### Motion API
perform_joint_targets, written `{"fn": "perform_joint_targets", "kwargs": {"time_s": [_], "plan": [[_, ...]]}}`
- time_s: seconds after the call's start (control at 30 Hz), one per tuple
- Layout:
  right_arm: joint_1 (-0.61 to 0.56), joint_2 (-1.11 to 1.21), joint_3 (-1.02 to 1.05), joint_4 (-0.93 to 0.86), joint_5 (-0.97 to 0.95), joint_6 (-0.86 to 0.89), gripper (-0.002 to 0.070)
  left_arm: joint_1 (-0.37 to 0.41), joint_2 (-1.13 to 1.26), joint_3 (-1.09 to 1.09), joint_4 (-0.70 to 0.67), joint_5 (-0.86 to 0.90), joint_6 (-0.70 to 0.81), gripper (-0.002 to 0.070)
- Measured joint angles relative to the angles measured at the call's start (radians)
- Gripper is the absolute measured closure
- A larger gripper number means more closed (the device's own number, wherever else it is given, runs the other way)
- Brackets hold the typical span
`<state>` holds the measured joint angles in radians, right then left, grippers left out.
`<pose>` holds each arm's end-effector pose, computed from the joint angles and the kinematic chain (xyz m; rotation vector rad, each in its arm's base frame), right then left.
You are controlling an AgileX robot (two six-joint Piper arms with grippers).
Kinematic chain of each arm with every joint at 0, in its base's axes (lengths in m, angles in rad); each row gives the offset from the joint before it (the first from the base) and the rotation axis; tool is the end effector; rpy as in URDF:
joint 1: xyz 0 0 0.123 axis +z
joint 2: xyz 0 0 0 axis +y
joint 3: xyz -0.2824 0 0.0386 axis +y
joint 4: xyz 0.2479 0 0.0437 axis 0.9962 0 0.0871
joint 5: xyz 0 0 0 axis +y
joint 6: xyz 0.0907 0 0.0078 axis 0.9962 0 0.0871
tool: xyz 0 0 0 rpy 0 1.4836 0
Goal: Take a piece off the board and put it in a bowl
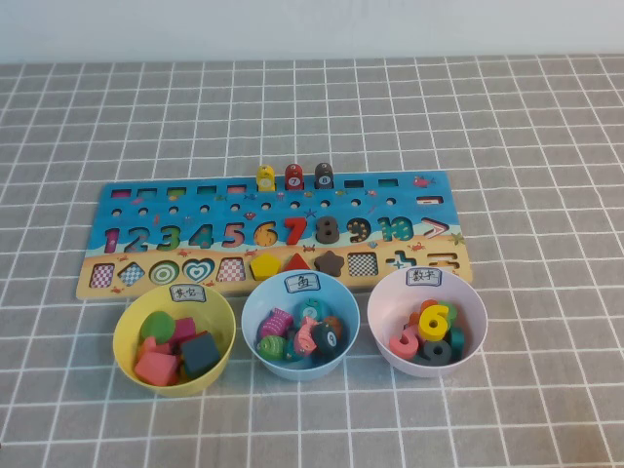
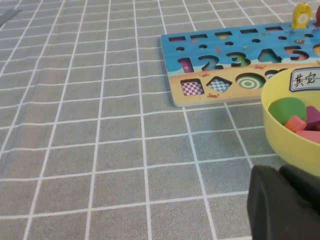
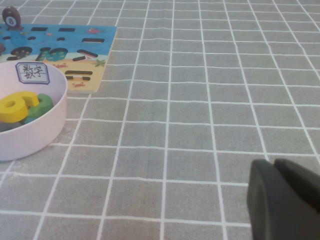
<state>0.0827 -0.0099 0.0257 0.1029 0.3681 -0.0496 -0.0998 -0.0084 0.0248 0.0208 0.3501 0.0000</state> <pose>0.0523 0.0077 0.1720 -0.0594 1.8664 0.1238 0.0531 -0.0047 0.1736 0.1054 1.8473 -0.0493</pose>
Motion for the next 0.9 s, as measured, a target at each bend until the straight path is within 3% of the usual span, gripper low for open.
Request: {"fn": "perform_joint_targets", "kwargs": {"time_s": [0.63, 0.9], "plan": [[0.000, 0.000, 0.000, 0.009, -0.019, 0.000, 0.0694, 0.000, 0.000, 0.000, 0.000, 0.001, 0.000, 0.0679], [0.000, 0.000, 0.000, 0.152, -0.051, 0.000, 0.0694, 0.000, 0.000, 0.000, 0.000, 0.001, 0.000, 0.0679]]}}
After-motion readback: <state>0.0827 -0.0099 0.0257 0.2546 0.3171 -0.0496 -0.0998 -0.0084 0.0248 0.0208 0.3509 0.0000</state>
